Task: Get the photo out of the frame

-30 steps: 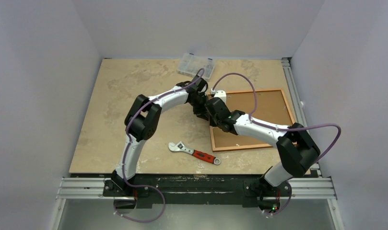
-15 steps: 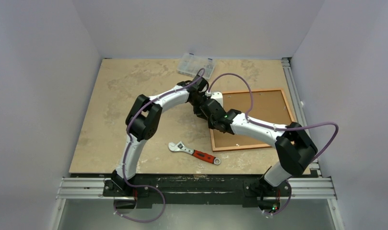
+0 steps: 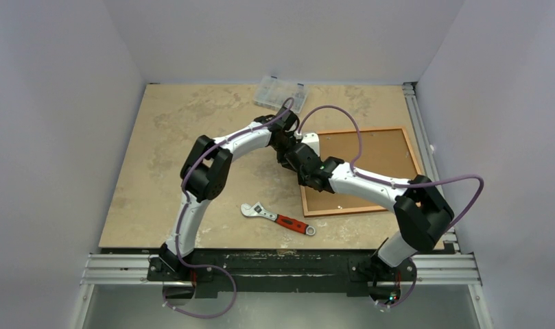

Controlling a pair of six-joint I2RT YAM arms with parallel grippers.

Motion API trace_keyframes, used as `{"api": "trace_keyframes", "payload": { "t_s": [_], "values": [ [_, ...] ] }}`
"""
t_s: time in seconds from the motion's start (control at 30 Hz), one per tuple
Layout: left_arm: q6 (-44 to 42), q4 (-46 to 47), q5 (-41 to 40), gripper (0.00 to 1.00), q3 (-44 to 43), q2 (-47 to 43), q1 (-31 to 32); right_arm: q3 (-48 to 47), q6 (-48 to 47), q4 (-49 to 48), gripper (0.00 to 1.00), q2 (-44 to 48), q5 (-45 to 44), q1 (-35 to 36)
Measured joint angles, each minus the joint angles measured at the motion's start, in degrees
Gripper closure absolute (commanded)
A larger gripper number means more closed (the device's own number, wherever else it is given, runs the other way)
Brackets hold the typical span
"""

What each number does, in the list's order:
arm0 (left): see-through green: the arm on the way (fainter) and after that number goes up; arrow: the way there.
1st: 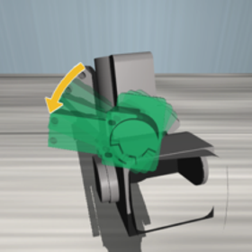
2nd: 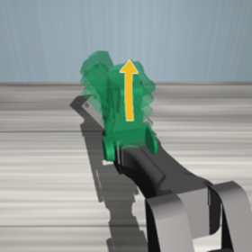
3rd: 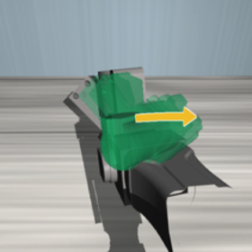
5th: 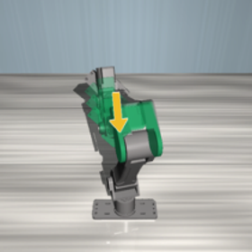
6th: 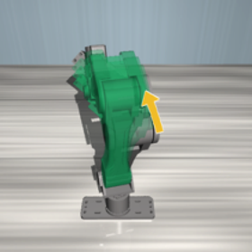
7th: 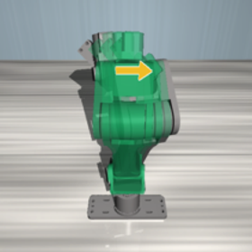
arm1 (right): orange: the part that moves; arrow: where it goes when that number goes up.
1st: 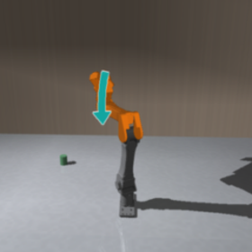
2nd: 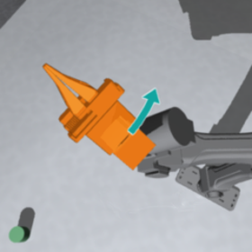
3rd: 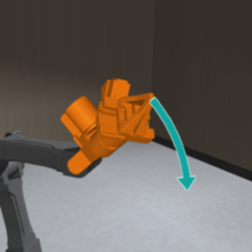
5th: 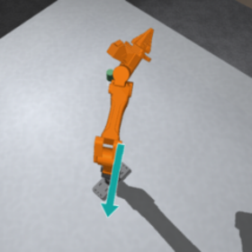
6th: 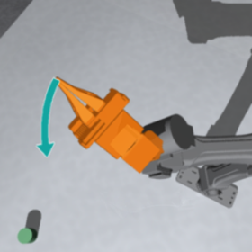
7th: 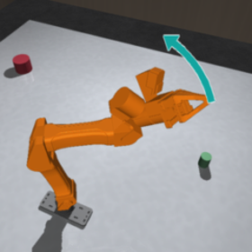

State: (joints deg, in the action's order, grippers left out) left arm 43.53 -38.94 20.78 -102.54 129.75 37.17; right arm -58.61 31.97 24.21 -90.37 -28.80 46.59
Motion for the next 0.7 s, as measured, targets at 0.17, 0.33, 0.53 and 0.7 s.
{"api": "trace_keyframes", "payload": {
  "t_s": [0.17, 0.33, 0.53, 0.7],
  "values": [
    [0.0, -0.3, -0.1, 0.93, -0.3, 0.1, 0.0, 0.0, 0.2, 0.5, 1.00, 0.1, -0.2, 0.0],
    [-0.2, -1.4, 0.0, 0.78, -1.3, 0.6, 0.0, 0.9, 0.1, 2.2, 1.00, 2.8, 1.4, 0.3],
    [-2.5, 1.0, -0.2, 0.57, 0.4, 0.0, 0.0, 6.1, 1.1, 3.3, 1.00, 22.1, 2.6, 0.8],
    [-4.4, 4.3, 0.2, 0.51, 4.9, -4.8, 0.0, 10.0, 2.9, 5.9, 1.00, 36.5, -1.7, 0.7]
  ]
}}
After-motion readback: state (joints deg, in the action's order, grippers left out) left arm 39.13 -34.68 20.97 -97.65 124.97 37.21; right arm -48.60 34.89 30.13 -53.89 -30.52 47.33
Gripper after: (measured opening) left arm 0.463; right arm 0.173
